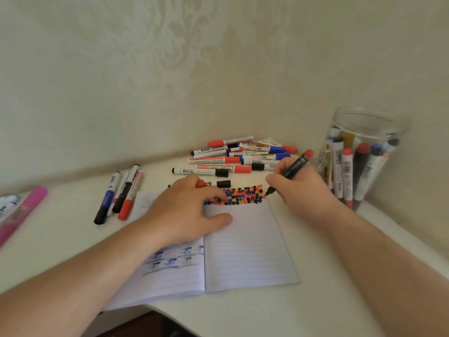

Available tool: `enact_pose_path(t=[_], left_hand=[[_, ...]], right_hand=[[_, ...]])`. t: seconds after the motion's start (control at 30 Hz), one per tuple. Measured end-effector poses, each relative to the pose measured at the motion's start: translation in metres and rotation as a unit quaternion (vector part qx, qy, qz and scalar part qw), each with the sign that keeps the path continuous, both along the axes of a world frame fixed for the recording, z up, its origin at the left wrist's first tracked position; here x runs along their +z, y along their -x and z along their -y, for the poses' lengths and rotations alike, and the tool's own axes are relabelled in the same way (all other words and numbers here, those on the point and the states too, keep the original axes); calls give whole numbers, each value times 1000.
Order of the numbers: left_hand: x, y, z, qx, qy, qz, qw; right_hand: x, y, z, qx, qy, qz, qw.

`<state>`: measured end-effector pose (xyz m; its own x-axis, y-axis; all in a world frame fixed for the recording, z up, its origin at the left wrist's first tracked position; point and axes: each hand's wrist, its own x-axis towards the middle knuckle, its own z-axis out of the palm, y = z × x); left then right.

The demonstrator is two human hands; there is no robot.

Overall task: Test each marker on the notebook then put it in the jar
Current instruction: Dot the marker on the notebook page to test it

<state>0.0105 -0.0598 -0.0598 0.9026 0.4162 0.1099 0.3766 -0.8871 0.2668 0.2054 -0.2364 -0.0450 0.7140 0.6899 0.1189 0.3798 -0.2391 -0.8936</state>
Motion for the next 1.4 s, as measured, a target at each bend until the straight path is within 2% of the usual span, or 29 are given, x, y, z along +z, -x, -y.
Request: enact_pose_path(t=[0.1,0.23,0.53,0.8,0.97,1.17,1.4], left_hand=[[-2,0,1,9,5,7,1000],[-3,0,2,13,9,15,1000],[-3,-1,2,14,12,13,1000],[-5,0,2,16,15,13,1000],[-3,-1,3,16,10,13,1000],[-4,0,3,17,9,14,1000],[-3,0,5,15,11,21,1000]], right_hand=[[-1,2,-2,-34,20,-15,999],[0,7,-1,-60,44,18,997],[0,11,-5,-90,71,30,993],[-2,12,-6,-92,95,85,988],[-2,11,-3,-92,83,52,991],[-1,13,-5,-90,103,95,986],[-2,11,-3,-86,95,76,989]])
